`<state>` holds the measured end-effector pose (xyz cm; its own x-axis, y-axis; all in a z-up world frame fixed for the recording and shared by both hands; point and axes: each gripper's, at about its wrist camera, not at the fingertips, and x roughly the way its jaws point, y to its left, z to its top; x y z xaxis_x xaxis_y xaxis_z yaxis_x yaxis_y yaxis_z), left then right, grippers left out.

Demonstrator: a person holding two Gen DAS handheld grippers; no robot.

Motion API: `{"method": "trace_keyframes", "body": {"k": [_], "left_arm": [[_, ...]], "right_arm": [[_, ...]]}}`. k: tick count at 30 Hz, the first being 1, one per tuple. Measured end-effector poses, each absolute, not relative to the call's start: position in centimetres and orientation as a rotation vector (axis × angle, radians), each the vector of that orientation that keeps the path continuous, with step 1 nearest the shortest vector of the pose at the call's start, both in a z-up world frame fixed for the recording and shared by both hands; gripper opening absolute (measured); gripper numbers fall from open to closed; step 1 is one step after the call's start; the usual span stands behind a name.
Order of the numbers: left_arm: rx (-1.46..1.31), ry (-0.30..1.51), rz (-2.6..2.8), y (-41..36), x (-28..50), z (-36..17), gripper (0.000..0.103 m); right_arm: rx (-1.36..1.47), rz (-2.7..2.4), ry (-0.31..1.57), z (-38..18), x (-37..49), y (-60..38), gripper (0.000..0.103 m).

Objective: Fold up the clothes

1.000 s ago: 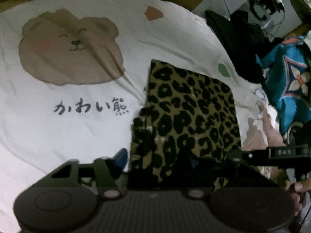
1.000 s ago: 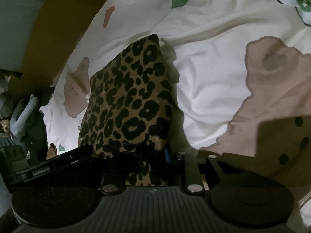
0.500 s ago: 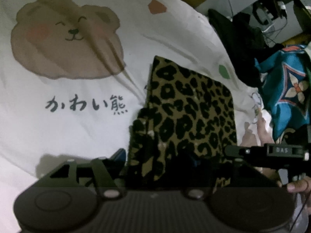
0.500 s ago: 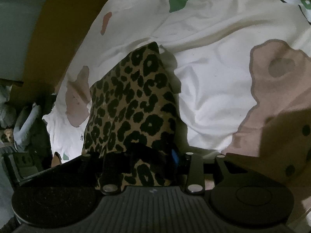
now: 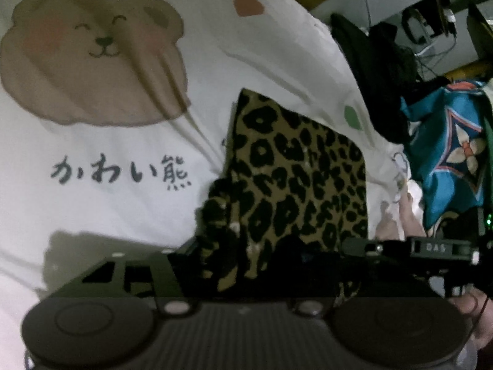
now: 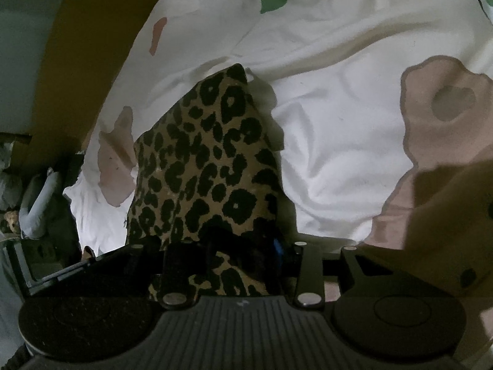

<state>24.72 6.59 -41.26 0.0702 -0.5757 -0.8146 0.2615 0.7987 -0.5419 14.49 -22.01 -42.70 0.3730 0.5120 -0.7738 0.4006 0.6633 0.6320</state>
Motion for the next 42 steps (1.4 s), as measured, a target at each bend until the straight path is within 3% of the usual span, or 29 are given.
{"method": "trace_keyframes", "body": {"k": [5,7,10,14,27,30,32,35,39,42], "left_arm": [[-0.285,1.339,-0.672,7.8,24.9,-40.2,0.032],[-0.286,1.332,-0.687,8.2,24.9,-39.8,0.031],[-0.282,1.356,-0.683,8.3,25.2,-40.1,0.038],[-0.283,1.418,-0.663,8.0,25.6,-41.2,0.066],[-0.389,1.494,-0.771,5.8,26.4,-43.4,0.065],[-0.356,1.491,-0.791,5.3,26.5,-43.3,0.056],[-0.353,1.485,-0.804,5.4,26.4,-43.0,0.047],[-0.364,1.474,-0.811,5.6,26.2,-42.5,0.036],[-0.36,1.492,-0.804,5.5,26.3,-42.5,0.037],[-0.353,1.511,-0.795,5.3,26.4,-42.8,0.049]], "right_arm": [[0.895,0.118,1.215,-41.7,14.0,-22.0,0.025],[0.896,0.128,1.205,-41.4,13.9,-22.0,0.024],[0.889,0.127,1.207,-41.4,13.9,-22.1,0.027],[0.88,0.116,1.229,-42.0,14.2,-22.3,0.038],[0.938,0.144,1.247,-44.1,15.5,-22.5,0.039],[0.94,0.143,1.238,-44.0,15.4,-22.3,0.035],[0.938,0.152,1.235,-43.9,15.3,-22.1,0.024],[0.919,0.172,1.231,-43.5,15.3,-21.9,0.016],[0.901,0.179,1.238,-43.2,15.4,-21.7,0.019],[0.861,0.185,1.258,-43.2,15.7,-21.7,0.027]]}}
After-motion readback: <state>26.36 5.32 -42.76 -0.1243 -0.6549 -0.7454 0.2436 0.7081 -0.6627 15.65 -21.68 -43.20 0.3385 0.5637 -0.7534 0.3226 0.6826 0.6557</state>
